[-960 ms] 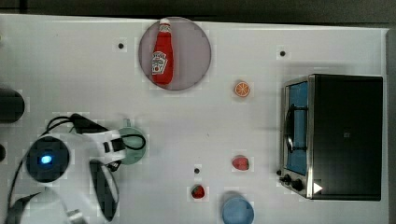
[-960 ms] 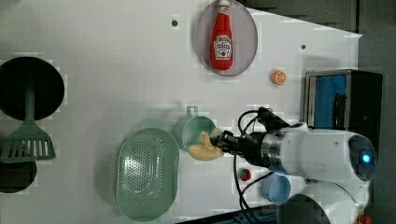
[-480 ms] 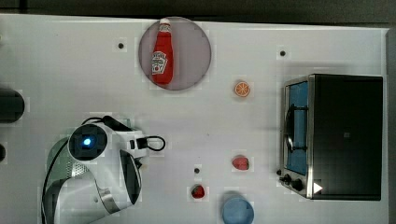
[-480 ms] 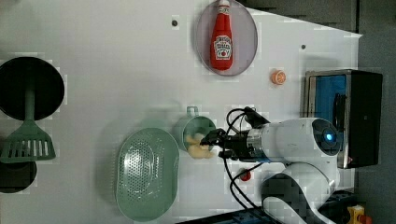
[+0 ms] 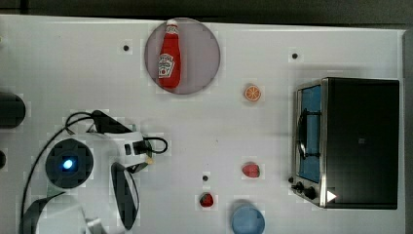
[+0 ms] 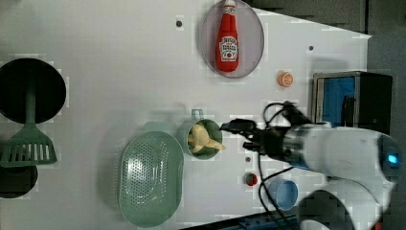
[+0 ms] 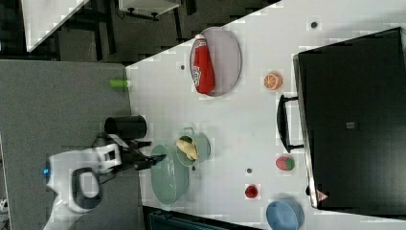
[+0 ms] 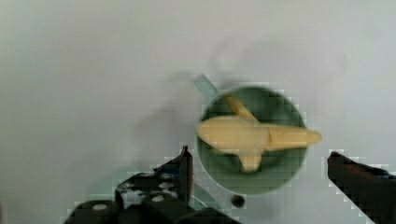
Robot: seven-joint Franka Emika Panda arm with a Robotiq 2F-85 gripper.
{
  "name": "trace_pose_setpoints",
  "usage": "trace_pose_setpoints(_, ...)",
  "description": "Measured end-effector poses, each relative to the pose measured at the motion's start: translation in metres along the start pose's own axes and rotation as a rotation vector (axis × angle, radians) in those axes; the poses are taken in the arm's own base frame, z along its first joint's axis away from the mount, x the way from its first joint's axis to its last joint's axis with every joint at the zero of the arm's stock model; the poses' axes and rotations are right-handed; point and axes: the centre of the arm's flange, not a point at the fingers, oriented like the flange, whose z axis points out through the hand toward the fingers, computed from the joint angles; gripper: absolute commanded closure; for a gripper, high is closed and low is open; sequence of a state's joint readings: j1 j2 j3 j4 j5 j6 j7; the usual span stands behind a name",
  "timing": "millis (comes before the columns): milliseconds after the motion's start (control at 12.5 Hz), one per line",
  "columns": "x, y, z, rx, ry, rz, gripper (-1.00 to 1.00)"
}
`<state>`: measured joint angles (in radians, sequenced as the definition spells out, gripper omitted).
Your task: Pick Banana and place it in mug.
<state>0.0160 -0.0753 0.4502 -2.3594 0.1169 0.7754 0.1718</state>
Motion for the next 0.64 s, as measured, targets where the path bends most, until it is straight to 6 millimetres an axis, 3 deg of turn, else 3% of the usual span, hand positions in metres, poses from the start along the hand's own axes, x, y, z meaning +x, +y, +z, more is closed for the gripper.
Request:
trace_pose_setpoints(160, 0.006, -0.004, -0.048, 0.025, 0.032, 0.015, -1.0)
trace_pose_setpoints(320, 0.021, 0.006, -0.101, 0.041, 0.022, 0.068, -1.0)
trace_pose_setpoints(480, 0.049, 0.028, -0.154, 0.032, 0.019, 0.122, -1.0)
trace_pose_setpoints(640, 0.087, 0.061, -0.193, 0.02, 0.023, 0.201, -1.0)
